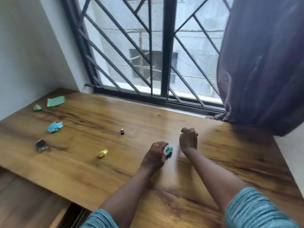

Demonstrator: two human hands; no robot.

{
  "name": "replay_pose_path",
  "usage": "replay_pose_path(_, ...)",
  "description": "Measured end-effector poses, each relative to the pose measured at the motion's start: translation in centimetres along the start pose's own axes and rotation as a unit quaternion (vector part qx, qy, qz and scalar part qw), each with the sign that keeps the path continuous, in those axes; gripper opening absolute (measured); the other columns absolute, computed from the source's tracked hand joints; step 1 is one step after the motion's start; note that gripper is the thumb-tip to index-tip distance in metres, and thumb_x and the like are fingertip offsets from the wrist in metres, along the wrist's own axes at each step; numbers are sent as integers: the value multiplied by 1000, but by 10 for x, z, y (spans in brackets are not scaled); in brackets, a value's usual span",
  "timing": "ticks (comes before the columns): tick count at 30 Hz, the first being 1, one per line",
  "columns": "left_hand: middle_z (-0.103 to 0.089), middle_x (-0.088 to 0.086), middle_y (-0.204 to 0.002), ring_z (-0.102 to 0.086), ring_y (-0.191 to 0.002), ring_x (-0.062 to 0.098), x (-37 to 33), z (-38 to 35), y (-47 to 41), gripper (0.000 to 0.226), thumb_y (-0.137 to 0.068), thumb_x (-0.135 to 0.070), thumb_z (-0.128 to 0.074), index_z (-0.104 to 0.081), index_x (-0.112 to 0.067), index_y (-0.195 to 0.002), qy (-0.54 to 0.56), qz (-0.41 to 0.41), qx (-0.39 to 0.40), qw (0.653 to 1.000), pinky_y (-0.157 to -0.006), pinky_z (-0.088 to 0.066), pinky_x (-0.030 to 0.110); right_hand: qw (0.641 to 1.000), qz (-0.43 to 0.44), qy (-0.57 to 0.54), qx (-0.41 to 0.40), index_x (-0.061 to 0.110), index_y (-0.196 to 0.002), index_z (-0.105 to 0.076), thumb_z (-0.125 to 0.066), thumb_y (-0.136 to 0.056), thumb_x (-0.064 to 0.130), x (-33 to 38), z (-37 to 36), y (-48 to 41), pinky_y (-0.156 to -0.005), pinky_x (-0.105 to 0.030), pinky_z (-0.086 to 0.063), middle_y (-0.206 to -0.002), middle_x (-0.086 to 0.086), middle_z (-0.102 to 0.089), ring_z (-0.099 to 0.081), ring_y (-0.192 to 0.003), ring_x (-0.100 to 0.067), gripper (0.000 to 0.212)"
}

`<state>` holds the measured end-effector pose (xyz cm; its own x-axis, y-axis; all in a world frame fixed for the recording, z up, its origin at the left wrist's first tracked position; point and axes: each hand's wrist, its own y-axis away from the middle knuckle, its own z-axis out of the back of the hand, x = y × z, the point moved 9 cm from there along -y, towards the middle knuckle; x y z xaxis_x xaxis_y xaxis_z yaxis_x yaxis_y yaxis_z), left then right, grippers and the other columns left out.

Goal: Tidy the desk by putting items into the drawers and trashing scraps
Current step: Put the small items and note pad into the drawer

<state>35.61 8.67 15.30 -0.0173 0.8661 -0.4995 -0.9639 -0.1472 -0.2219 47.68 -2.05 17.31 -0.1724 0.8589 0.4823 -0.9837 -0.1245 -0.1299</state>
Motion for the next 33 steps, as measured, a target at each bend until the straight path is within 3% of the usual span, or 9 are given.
replay_pose_path(4, -65, 15, -113, -62, -104, 33, 68, 61, 14, 48, -77, -9, -37, -62, -2, -116, -60, 61, -73, 994, -95, -45, 31, 997, 72, -39, -8, 4, -112, -65, -43, -87, -2, 65, -21, 11, -86, -35, -45, -110, -24, -58, -54, -102, -39, 33)
replay_pose_path(7, -62, 20, -118, -58, -106, 39, 137, 113, 33, 41, -79, 1, -55, -60, 0, -120, -86, 143, -134, 977, -92, -48, 37, 989, 126, -73, -7, 1, -109, -66, -44, -86, -4, 113, -40, 22, -85, -35, -45, -110, -26, -58, -55, -101, -42, 32)
replay_pose_path(9, -56, 20, -125, -53, -113, 38, 187, 150, 48, 42, -85, -4, -55, -54, 0, -127, -112, 216, -149, 959, -96, -45, 38, 985, 149, -88, -10, -1, -108, -67, -46, -86, -4, 141, -51, 30, -84, -35, -44, -111, -26, -59, -56, -98, -43, 30)
replay_pose_path(14, -38, 20, -139, -39, -127, 33, 318, 228, 106, 55, -93, -25, -48, -33, 2, -138, -104, 485, -188, 848, -101, -39, 38, 977, 191, -90, 0, -2, -106, -68, -51, -87, -3, 191, -81, 46, -77, -36, -48, -111, -24, -60, -60, -94, -42, 26)
replay_pose_path(18, -33, 20, -137, -40, -120, 33, 396, 251, 138, 67, -91, -35, -53, -30, 4, -140, -80, 593, -149, 787, -93, -45, 39, 975, 205, -79, -7, -2, -104, -69, -55, -85, -5, 215, -99, 63, -77, -39, -51, -112, -25, -61, -63, -94, -41, 24)
replay_pose_path(22, -32, 18, -134, -40, -116, 29, 438, 257, 145, 68, -89, -41, -56, -34, 1, -138, -44, 628, -118, 768, -83, -44, 34, 963, 261, -52, -34, 0, -93, -72, -65, -74, -12, 227, -109, 86, -62, -41, -56, -98, -26, -65, -66, -80, -42, 23)
replay_pose_path(27, -41, 19, -139, -40, -125, 34, 454, 257, 145, 48, -97, -25, -43, -42, 1, -137, -37, 611, -83, 786, -101, -39, 39, 966, 251, -24, -50, -2, -91, -72, -69, -69, -14, 220, -110, 110, -59, -41, -57, -96, -26, -65, -66, -77, -43, 25)
replay_pose_path(30, -42, 21, -138, -42, -125, 36, 451, 256, 149, 40, -99, -16, -38, -46, 2, -134, -19, 594, -110, 797, -102, -40, 40, 962, 269, -3, -45, -2, -91, -71, -70, -69, -13, 220, -106, 131, -59, -39, -55, -94, -25, -65, -65, -77, -42, 25)
replay_pose_path(33, -46, 20, -133, -47, -121, 34, 437, 256, 165, 38, -96, -21, -51, -52, 0, -127, 6, 588, -137, 797, -96, -45, 37, 961, 273, 12, -47, -2, -90, -71, -70, -69, -14, 218, -99, 153, -58, -40, -55, -93, -25, -65, -64, -80, -43, 25)
